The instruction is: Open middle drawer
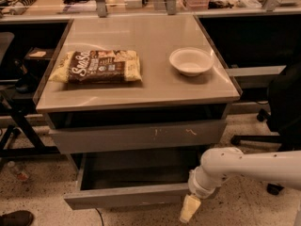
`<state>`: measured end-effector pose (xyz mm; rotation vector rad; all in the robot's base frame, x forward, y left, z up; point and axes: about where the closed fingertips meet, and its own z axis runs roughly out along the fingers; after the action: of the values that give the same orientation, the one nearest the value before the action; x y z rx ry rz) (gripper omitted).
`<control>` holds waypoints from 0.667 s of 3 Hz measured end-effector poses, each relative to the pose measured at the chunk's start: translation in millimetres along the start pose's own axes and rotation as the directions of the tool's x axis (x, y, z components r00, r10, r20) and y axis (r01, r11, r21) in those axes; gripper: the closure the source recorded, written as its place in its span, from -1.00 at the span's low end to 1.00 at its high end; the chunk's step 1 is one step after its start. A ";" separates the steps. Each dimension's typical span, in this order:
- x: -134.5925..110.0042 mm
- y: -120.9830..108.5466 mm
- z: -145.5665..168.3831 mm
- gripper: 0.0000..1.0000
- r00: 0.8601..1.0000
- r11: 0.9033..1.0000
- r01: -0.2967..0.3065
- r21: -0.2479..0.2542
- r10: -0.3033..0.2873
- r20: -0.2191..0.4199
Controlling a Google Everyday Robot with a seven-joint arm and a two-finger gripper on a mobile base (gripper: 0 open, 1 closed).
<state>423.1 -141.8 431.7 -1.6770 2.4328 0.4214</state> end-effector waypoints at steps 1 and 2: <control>-1.6 2.1 23.7 -1.00 0.999 0.998 0.027 -0.054 -0.029 -0.018; 10.7 16.6 35.0 -1.00 0.998 0.993 0.040 -0.111 -0.045 -0.047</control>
Offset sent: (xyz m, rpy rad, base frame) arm -0.0411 0.0033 -0.0469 -0.0156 0.1648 0.1209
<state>402.7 -134.7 397.8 -1.8000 2.4448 0.5231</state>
